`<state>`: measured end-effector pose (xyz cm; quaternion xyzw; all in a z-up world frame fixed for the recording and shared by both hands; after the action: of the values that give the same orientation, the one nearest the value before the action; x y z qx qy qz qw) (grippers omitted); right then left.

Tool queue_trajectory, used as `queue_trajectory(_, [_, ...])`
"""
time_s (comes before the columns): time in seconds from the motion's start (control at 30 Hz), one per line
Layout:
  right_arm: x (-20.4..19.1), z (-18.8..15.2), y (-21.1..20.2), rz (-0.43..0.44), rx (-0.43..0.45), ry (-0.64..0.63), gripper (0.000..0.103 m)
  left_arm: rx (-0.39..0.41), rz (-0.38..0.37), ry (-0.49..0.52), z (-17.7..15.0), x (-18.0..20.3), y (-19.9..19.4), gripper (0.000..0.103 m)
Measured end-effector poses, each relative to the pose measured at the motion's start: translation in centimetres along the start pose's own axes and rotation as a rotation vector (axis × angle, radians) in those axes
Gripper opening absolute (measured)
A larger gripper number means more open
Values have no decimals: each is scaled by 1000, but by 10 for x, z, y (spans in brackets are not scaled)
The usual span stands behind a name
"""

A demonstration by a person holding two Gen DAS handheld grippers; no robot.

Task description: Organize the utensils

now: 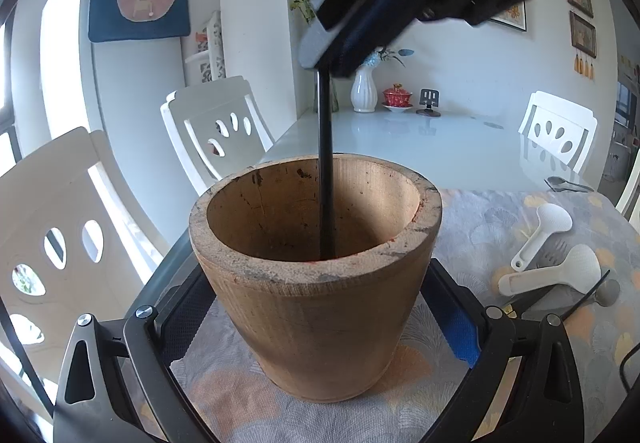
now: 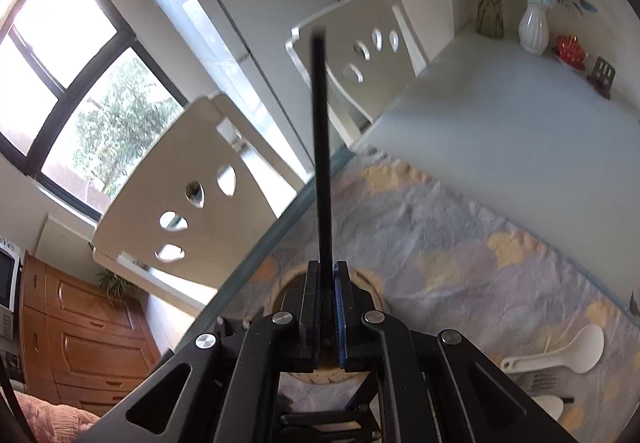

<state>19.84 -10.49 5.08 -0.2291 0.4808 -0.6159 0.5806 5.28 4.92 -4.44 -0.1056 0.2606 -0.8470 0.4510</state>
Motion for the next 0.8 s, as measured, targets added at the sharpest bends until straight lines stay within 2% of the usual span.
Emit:
queue_trajectory(0.07, [3,-4,0,-4,-3,14,13,-3,-1,1,0,0,0,99])
queue_trajectory(0.1, [6,-4,-2,-1,1,30,22,-3,-1,0,-1,0,0,99])
queue_trajectory(0.17, [13,-5,-9,11,21,70,33,-5,-1,0,-1,0,1,99])
queue_trajectory(0.37, [42,-11,-42,57,93,222,38,-9,0,1,-2,0,1,99])
queue_trajectory(0.47, [72,-25,-54,85,103,371,38,-14,-1,0,-2,0,2,99])
queue_trajectory(0.63, [133,-71,-61,151,104,682,38,-14,-1,-1,-2,1,3,99])
queue_trajectory(0.8, [186,-134,-62,161,58,992,38,-13,-6,-4,-1,2,3,99])
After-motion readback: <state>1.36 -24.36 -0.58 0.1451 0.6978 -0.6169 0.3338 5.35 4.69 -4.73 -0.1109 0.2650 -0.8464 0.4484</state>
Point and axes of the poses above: each gripper's, at about its wrist camera, not at the fingertips, and y roughly the way its jaws point, x to its right, z to its top, the point moved 5 cm from there along y, roughly the way its jaws point, and after that the axes turned 3 degrees about -x, right-handed, at the moved point
